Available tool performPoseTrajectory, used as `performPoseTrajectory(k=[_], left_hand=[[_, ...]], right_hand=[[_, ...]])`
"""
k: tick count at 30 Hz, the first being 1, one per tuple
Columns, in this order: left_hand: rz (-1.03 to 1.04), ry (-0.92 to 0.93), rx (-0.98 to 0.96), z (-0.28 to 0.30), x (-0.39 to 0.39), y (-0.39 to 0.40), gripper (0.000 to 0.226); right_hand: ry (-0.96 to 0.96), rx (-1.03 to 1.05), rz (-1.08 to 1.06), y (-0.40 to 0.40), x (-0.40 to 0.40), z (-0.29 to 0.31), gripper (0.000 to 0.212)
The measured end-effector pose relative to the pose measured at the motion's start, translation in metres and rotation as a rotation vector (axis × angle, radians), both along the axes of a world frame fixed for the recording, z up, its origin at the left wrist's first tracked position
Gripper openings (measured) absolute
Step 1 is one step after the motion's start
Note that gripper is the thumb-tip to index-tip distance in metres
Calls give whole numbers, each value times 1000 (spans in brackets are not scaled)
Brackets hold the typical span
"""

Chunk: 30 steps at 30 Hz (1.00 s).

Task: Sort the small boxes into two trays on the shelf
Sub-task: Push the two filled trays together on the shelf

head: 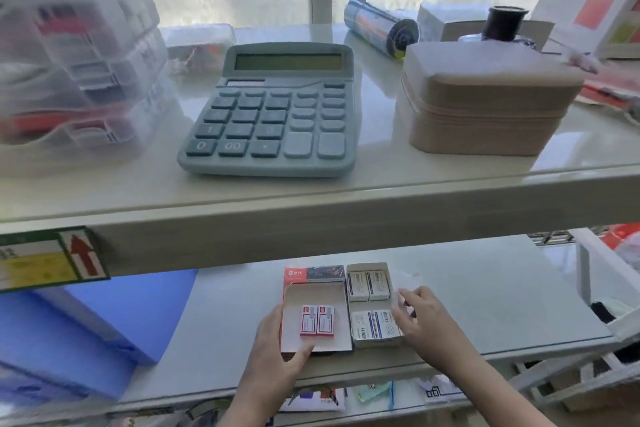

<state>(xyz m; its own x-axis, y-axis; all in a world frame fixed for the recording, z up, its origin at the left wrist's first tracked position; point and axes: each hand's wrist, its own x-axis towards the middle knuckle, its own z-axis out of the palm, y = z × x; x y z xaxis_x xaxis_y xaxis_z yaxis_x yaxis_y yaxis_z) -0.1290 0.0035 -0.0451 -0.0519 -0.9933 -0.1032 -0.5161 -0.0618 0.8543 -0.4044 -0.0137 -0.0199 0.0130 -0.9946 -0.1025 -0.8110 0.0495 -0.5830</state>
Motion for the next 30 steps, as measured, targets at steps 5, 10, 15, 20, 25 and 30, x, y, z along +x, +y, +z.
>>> performPoseTrajectory(k=[5, 10, 15, 20, 25, 30], left_hand=[[95, -130, -61, -5, 6, 22, 63], [104, -286, -195, -22, 2, 40, 41], [-59, -498, -219, -26, 2, 44, 66], [-132, -560, -160, -15, 5, 46, 72], [-67, -547, -119, -5, -1, 43, 69], [-79, -532, -98, -8, 4, 30, 69]], right_hand=[[70, -60, 11, 29, -19, -3, 59], [81, -121, 56, 38, -14, -12, 65], [43, -216, -1, 31, -6, -14, 18], [70, -232, -10, 19, -3, -14, 15], [123, -226, 22, 6, 4, -10, 14], [179, -203, 16, -10, 11, -9, 25]])
